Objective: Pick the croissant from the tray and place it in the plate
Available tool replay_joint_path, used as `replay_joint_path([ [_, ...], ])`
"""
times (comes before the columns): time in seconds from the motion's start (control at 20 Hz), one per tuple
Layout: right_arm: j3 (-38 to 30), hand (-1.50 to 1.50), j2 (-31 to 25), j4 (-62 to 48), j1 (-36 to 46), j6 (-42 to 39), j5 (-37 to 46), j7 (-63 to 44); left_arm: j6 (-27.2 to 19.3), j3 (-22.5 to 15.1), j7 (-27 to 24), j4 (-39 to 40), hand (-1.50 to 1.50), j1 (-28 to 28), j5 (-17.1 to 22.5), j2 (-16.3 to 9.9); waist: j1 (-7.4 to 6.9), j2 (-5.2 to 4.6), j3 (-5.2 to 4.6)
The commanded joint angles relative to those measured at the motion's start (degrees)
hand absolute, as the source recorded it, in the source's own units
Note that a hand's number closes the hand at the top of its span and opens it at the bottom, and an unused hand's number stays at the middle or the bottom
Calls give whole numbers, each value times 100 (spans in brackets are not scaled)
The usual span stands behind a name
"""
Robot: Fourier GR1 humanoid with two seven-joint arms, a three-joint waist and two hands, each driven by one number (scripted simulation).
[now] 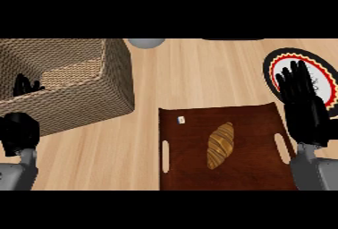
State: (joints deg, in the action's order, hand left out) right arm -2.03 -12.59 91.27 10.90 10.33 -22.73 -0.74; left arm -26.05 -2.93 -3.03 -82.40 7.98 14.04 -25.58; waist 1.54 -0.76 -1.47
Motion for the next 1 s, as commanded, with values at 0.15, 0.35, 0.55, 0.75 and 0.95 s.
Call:
replay_joint_path([
  [0.15, 574, 150, -42, 1005, -476, 7, 384, -397, 393, -622, 630, -8, 0, -432, -147, 185, -116, 106, 146],
  [0.35, 829, 150, -1972, 443, -280, -13, 2739, -227, 411, -575, 664, 68, 0, -361, 45, 233, 92, 15, -116],
  [0.55, 1302, 150, -1100, 453, -1024, 1422, 3879, 140, 519, -927, 893, -121, 0, -733, 39, 321, 100, 72, 148],
  [0.75, 1203, -150, 575, 640, -1483, 1536, 2094, 1363, 424, -929, 1029, -259, 0, -782, 74, 319, 162, 64, 208],
  [0.95, 1862, -150, 15, 263, -1927, 752, 2632, 2184, 457, -1184, 798, -285, 0, -1052, -93, 442, -61, 65, 158],
])
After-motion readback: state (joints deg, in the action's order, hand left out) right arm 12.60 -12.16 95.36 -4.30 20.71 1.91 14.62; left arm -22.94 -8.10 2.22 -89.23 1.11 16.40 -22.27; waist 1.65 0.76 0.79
